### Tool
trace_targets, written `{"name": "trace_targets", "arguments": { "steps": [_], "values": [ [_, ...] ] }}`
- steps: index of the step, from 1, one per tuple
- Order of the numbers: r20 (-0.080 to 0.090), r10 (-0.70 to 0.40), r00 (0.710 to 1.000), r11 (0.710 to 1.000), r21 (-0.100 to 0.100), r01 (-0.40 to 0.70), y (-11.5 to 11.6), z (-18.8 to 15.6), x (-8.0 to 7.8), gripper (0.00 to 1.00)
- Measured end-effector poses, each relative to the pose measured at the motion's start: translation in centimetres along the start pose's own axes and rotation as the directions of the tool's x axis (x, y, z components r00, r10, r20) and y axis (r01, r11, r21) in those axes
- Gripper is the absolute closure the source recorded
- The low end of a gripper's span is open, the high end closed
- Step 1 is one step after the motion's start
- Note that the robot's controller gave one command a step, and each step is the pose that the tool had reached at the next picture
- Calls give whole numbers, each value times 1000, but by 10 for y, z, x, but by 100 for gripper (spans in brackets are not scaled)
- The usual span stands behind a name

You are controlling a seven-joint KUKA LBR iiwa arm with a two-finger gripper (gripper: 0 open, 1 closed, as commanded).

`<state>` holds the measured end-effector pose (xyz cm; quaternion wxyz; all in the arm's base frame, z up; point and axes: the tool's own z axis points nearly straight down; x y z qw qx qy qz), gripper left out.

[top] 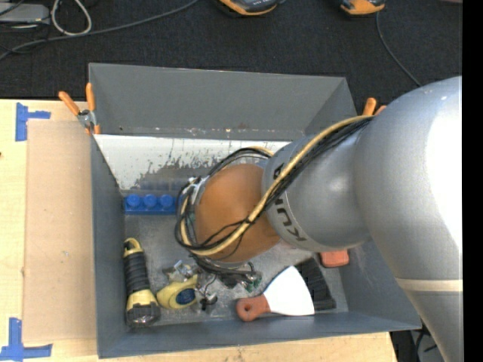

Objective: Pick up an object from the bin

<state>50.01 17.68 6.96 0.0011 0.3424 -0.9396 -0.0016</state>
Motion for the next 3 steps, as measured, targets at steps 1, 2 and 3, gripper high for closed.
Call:
{"name": "trace_targets", "arguments": {
  "steps": [1, 2, 3],
  "values": [
    [0, 0, 1000, 1000, 0, 0, 0, 0, 0, 100],
    [-1, 2, 1000, 1000, -1, -2, 0, -2, 0, 100],
    [-5, 4, 1000, 1000, -3, -4, 1, -22, 2, 100]
  ]
}}
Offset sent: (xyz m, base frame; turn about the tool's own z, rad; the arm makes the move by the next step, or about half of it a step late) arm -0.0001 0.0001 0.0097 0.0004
